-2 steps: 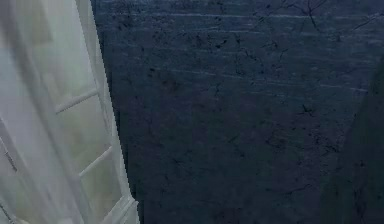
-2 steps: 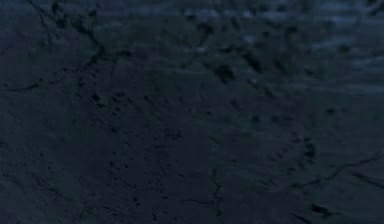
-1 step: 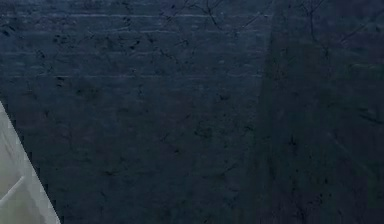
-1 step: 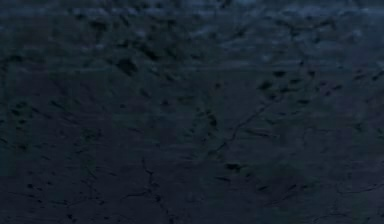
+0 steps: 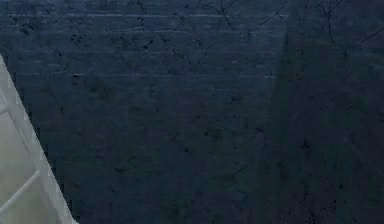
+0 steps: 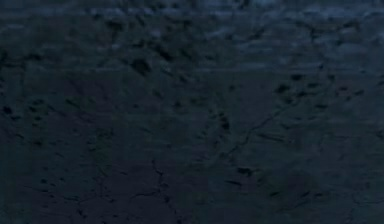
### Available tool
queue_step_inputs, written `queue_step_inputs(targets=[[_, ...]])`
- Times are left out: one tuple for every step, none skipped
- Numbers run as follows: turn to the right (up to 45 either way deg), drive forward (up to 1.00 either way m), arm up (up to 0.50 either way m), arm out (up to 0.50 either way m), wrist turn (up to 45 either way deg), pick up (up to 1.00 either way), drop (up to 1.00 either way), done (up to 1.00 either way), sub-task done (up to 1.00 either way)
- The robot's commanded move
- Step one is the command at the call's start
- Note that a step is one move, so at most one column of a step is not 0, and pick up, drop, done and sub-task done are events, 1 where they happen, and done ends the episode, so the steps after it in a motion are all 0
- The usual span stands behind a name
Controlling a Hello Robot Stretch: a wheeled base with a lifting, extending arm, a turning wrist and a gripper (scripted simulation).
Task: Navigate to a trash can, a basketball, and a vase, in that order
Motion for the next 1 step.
queue_step_inputs(targets=[[-12.0,0.00,0.00,0.00,0.0,0.00,0.00,0.00,0.00]])
